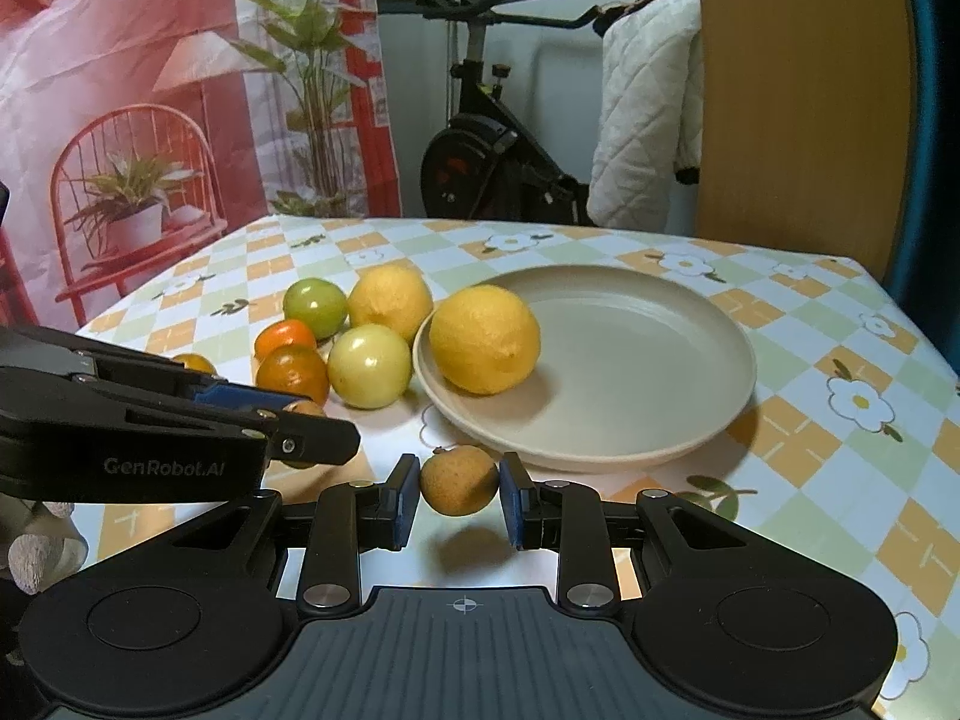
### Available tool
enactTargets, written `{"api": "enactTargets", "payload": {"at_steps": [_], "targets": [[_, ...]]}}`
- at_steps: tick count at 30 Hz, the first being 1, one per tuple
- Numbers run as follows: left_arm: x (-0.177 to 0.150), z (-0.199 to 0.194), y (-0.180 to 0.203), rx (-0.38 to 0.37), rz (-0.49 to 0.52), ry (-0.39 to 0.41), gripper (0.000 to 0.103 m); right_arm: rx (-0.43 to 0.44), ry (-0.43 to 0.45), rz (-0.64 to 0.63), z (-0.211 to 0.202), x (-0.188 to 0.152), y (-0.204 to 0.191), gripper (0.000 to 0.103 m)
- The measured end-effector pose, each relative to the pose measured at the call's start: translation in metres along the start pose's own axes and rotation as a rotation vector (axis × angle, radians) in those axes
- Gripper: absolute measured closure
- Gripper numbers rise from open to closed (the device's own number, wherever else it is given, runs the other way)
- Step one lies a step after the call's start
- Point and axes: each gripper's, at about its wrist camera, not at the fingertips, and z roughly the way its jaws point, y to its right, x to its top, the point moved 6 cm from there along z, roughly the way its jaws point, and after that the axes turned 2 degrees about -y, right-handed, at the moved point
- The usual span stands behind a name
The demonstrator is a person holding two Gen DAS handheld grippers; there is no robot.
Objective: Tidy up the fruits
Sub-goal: 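Carry the small brown fruits onto the plate with both tools and open them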
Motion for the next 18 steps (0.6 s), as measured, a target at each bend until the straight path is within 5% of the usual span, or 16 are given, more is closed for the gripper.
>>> {"api": "enactTargets", "payload": {"at_steps": [8, 18], "targets": [[0.027, 0.007, 0.010, -0.037, 0.027, 0.032, 0.075, -0.037, 0.049, 0.022, -0.002, 0.014, 0.019, 0.077], [0.038, 0.041, 0.034, -0.078, 0.070, -0.028, 0.075, -0.092, 0.060, 0.040, 0.011, 0.024, 0.058, 0.077]]}}
